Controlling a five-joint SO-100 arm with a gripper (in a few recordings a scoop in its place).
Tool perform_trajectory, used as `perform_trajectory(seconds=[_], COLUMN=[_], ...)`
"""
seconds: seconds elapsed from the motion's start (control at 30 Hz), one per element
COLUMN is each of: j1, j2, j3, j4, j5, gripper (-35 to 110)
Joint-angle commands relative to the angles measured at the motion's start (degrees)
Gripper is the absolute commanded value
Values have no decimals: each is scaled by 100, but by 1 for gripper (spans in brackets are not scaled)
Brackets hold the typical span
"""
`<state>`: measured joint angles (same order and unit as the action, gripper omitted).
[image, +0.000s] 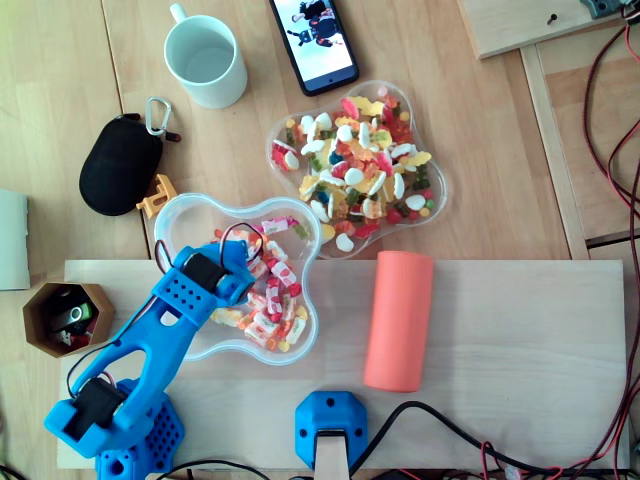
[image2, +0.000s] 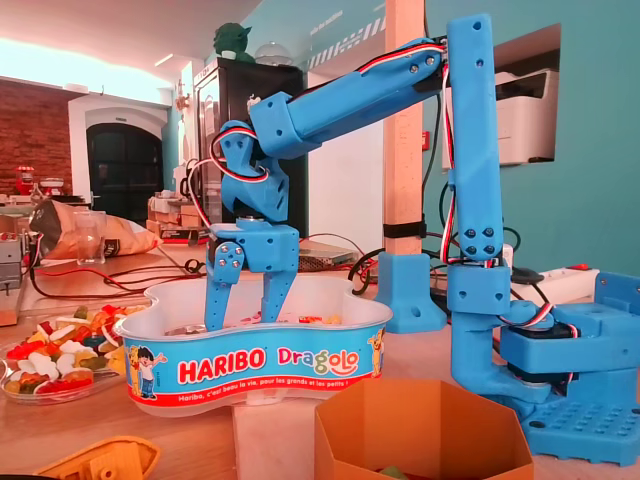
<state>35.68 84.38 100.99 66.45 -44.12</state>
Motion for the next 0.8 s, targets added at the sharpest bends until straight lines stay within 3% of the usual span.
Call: perform_trajectory(seconds=[0.0, 0.27, 0.77], j1=[70, 62, 62], j2=[105, 105, 97], j3=[-202, -193, -176], j4=[-35, -35, -35], j5=[-79, -88, 18], gripper=[19, 18, -1])
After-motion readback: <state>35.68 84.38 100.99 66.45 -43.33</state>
